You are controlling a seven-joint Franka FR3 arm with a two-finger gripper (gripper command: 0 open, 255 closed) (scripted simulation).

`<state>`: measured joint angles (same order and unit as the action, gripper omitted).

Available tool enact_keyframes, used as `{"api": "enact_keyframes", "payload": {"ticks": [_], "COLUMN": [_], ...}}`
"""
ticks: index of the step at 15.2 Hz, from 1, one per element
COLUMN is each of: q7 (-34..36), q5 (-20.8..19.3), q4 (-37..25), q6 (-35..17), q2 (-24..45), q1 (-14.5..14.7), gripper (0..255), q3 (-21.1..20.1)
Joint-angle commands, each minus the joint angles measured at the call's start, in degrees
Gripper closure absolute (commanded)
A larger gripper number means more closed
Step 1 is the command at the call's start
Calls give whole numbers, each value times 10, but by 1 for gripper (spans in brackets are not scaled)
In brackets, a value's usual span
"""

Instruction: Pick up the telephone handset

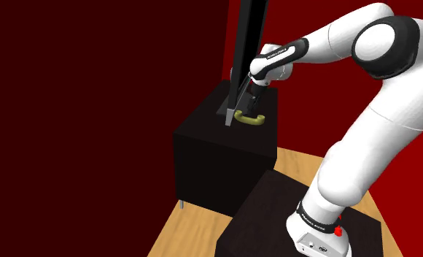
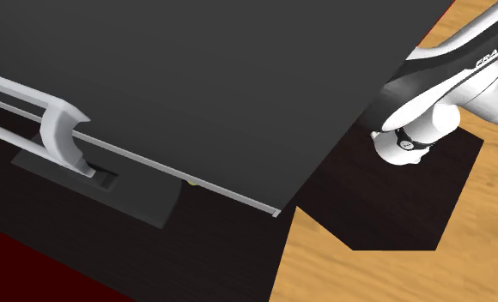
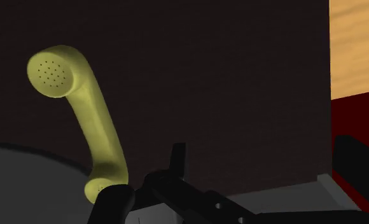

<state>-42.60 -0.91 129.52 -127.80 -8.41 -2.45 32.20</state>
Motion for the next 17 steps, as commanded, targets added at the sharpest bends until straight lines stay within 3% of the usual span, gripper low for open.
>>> {"api": "enact_keyframes", "payload": {"ticks": [1, 5, 10, 14, 17], "q7": [-50, -147, -247, -299, -306], "q5": [33, 118, 213, 263, 272], "q4": [-25, -88, -187, -282, -285], "q6": [-14, -29, -24, -8, -18], "q2": [46, 149, 276, 371, 385], "q1": [-1, -17, -74, -130, -136], "gripper": [0, 0, 0, 0, 0], "q3": [21, 38, 19, -7, -14]}}
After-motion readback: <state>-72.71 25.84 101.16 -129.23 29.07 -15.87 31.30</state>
